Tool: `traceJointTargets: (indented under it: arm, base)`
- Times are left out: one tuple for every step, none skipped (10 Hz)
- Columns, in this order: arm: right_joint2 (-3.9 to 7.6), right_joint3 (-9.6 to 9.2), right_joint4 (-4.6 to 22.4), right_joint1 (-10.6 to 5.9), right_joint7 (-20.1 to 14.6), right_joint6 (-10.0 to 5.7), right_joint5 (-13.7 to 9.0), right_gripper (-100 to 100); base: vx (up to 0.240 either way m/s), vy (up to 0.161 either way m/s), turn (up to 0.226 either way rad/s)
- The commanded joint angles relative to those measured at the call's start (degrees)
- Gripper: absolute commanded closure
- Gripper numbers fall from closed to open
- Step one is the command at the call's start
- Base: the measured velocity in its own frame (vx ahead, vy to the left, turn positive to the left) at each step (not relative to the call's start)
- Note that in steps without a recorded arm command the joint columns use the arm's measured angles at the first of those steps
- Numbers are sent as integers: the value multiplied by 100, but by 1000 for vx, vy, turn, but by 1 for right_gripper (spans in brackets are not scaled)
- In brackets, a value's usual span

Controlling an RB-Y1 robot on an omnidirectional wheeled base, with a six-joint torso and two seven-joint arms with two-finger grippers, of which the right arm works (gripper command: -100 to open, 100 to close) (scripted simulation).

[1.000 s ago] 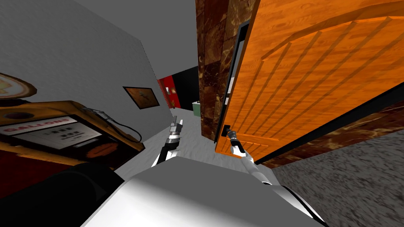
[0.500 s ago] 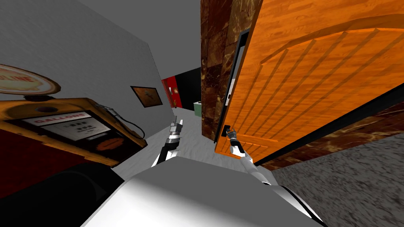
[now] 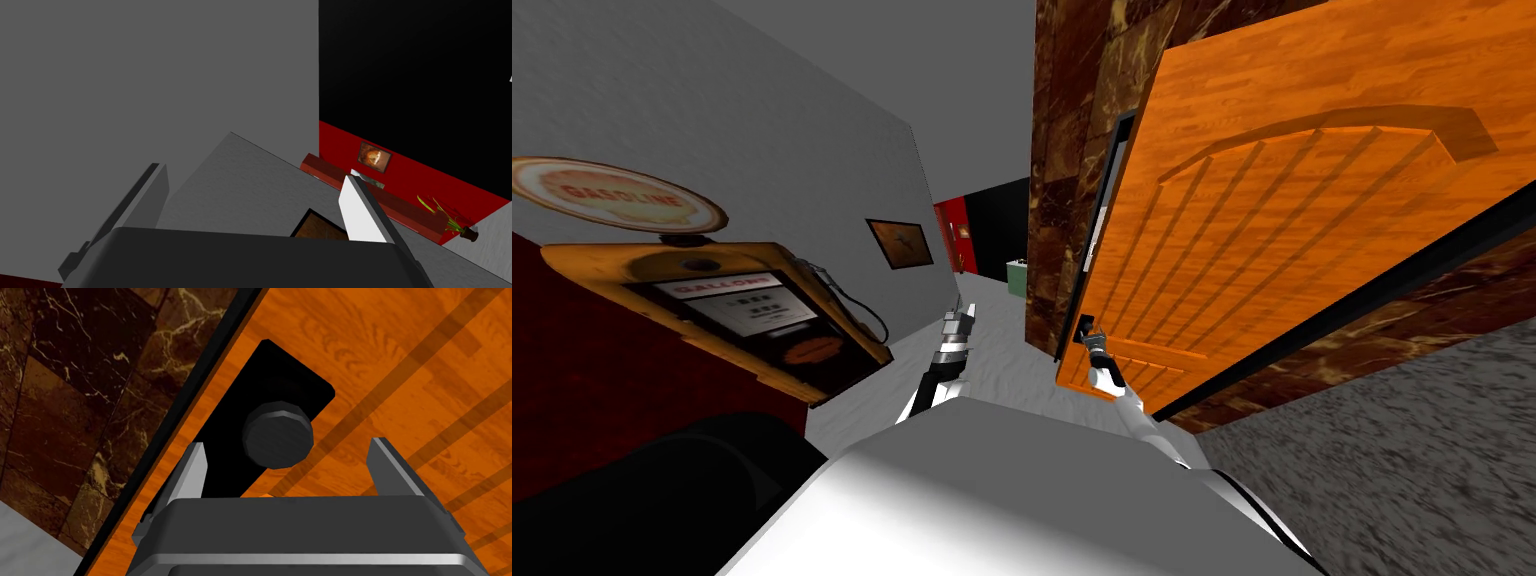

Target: Pull the door open

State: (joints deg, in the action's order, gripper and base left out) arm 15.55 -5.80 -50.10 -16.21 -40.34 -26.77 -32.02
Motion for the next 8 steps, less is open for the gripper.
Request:
traceJointTargets:
  arm:
    - [-85,-27,-75,11,-278,31,-204,-100]
    - [-141,-44,-126,21,-442,50,-332,-100]
    - [-197,-61,-176,31,-606,68,-461,-100]
    - [-252,-78,-226,41,-769,87,-588,-100]
    - [-306,-95,-275,51,-909,105,-713,-100]
    - [-358,-111,-321,60,-1073,122,-831,-100]
    - [-408,-126,-366,69,-1226,139,-945,-100]
    - [-454,-140,-408,77,-1362,154,-1051,-100]
  base:
    - [-102,-50,32]
    - [-98,-67,34]
    - [-89,-54,38]
    - [-98,-51,34]
    - [-91,-50,36]
    - [-88,-55,29]
    - [-114,-46,27]
    - [-110,-61,24]
